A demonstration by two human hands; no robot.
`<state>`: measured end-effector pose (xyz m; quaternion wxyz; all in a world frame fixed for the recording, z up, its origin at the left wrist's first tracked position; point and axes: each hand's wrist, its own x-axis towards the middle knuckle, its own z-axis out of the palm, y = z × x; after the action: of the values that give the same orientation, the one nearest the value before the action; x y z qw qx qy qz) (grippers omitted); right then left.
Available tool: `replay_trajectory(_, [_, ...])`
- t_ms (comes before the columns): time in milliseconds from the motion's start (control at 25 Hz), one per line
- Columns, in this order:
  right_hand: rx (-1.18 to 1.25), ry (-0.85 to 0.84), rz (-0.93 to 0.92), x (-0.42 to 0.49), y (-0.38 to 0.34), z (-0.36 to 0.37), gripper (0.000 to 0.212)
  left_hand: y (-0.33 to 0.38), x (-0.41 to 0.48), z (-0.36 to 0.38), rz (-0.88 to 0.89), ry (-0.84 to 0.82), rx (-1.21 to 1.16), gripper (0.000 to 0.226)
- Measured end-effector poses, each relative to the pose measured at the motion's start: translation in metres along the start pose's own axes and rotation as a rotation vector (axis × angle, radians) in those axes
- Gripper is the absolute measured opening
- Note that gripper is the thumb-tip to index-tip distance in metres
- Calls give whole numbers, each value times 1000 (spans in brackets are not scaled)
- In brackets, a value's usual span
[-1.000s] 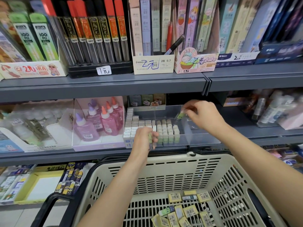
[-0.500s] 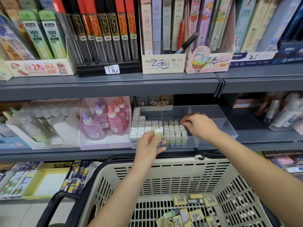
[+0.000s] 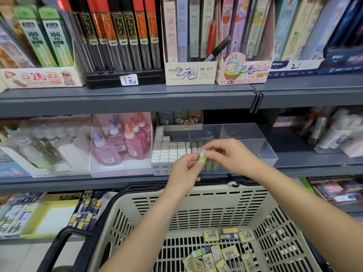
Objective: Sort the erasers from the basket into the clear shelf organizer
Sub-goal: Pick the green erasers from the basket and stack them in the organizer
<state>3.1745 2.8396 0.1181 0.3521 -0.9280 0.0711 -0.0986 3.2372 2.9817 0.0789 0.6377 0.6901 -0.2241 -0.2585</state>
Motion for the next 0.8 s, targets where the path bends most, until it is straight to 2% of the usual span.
replay_trajectory(120, [44, 47, 28, 2, 5, -15, 12, 8, 10, -1, 53, 44, 55, 19])
replay_trajectory(200, [82, 173, 90, 9, 11, -28, 12, 10, 15, -6, 140, 123, 189, 19])
replay_trajectory(280, [-7, 279, 133, 18, 19, -39, 14, 9, 18, -11, 216, 204, 330, 19])
replay_trajectory(360, [-169, 286, 163, 25, 25, -42, 15, 5, 19, -15, 248, 244, 530, 21])
replay_trajectory(480, [-316, 210, 198, 31, 28, -36, 19, -4, 18, -15, 208, 224, 788, 25])
replay_trajectory(800, [-443, 186, 198, 40, 27, -31, 20, -11, 10, -15, 248, 237, 665, 20])
